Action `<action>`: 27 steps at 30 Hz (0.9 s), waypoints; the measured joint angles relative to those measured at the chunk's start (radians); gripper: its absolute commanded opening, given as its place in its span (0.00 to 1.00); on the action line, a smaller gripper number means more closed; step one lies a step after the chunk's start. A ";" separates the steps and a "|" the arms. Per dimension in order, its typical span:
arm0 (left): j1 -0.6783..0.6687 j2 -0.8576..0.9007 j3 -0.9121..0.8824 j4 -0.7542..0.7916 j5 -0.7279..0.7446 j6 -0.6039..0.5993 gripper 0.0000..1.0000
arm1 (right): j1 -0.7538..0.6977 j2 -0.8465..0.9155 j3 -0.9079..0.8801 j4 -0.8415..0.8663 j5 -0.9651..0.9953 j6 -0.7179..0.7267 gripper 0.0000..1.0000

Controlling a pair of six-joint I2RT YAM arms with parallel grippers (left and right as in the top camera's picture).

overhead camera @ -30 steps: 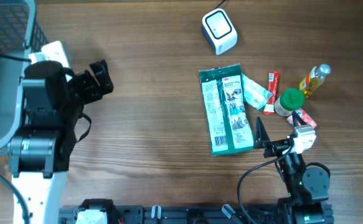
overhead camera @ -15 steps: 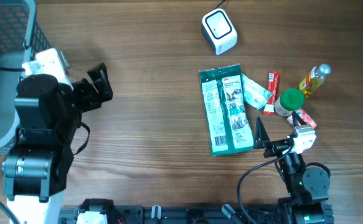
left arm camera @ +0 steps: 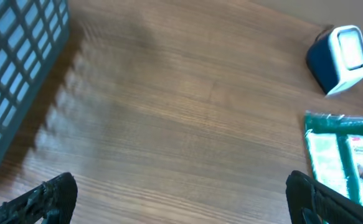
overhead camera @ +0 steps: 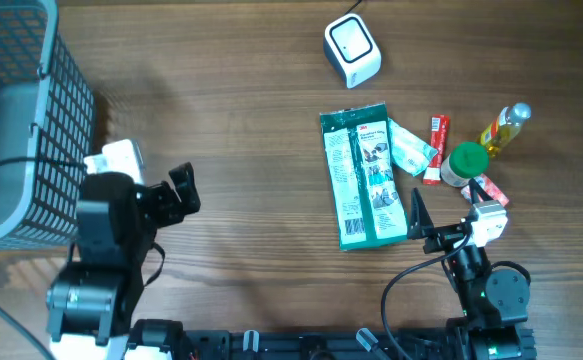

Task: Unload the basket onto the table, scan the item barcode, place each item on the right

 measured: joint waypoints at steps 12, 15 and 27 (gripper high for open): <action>0.035 -0.481 -0.246 0.669 0.042 0.000 1.00 | 0.000 0.000 0.000 0.000 0.000 0.000 1.00; 0.054 -0.572 -0.335 0.790 0.067 0.000 1.00 | 0.000 0.000 0.000 0.000 0.000 0.000 1.00; 0.060 -0.730 -0.677 1.149 0.109 0.000 1.00 | 0.000 0.000 0.000 0.000 0.000 0.000 1.00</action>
